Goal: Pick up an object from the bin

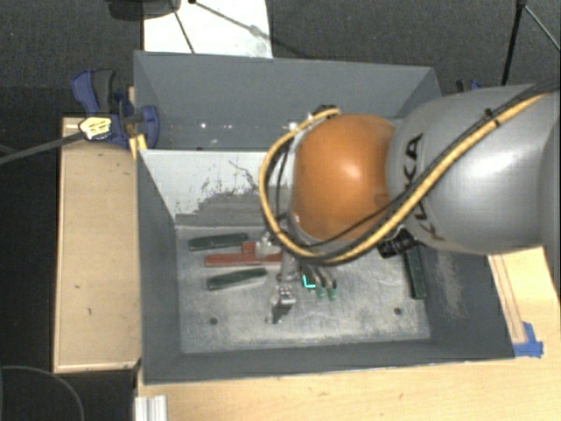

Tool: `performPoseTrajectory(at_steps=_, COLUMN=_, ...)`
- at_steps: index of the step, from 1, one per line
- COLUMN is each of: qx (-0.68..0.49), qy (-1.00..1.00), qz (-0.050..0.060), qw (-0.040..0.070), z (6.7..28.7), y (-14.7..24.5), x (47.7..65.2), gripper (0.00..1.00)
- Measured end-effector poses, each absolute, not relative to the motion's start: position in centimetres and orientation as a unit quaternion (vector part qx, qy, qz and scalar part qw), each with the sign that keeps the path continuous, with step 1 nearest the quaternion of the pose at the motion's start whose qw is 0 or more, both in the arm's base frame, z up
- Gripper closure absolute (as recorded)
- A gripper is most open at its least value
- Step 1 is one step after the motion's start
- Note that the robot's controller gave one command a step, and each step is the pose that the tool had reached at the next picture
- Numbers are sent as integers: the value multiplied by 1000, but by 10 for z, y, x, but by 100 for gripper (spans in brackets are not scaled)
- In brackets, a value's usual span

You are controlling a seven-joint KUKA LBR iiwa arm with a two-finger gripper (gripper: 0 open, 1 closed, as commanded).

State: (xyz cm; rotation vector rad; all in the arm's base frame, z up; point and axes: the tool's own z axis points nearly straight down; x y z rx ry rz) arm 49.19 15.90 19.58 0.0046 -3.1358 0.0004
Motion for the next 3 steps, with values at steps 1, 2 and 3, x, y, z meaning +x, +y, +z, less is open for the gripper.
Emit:
performPoseTrajectory(at_steps=1, qx=-1, qy=-1000, qz=-1, qw=-1, z=199, y=158, x=494, gripper=0)
performPoseTrajectory(at_steps=2, qx=12, qy=-1000, qz=-1, qw=-4, z=139, y=145, x=519, gripper=0)
performPoseTrajectory(at_steps=3, qx=99, qy=-995, qz=-2, qw=-2, z=73, y=175, x=520, gripper=100)
